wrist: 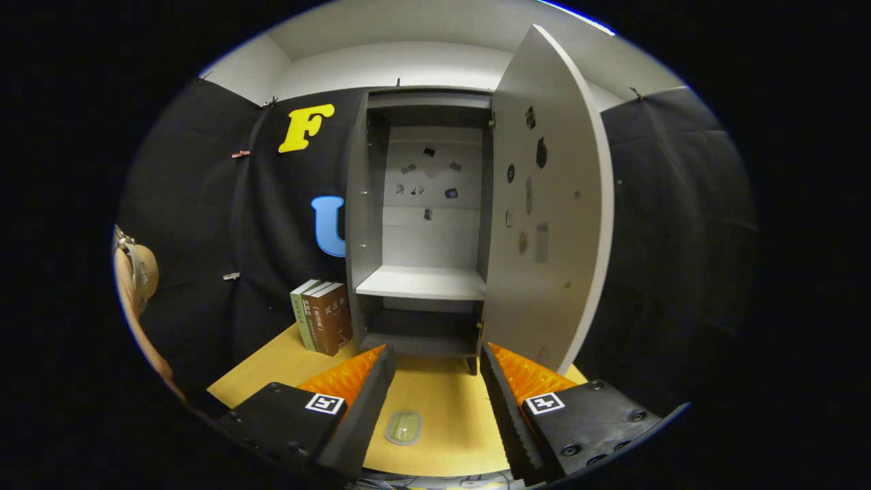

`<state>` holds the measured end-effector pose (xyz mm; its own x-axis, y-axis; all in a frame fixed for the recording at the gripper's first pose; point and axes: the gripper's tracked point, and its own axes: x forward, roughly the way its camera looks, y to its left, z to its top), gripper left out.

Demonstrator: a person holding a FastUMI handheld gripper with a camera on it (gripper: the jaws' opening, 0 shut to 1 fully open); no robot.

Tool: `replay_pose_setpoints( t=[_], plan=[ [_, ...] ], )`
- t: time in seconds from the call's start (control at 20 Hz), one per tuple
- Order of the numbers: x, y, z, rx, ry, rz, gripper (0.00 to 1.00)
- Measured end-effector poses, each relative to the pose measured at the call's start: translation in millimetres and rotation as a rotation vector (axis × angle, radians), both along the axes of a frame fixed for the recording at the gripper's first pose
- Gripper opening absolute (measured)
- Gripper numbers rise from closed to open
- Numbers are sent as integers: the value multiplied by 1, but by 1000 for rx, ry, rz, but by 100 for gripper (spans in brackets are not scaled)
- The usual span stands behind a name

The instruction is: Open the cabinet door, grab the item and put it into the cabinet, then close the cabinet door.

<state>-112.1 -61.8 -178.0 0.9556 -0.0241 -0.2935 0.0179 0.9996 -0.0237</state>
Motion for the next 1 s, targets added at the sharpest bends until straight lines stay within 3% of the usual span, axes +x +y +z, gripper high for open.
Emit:
replay_pose_setpoints(
  t=[0.3,0.8,1.0],
  plan=[
    [20,29,-96,43,167,-43,84],
    [55,30,-283,-11,514,-11,84],
    [57,27,-328,11,616,-16,84]
  ],
)
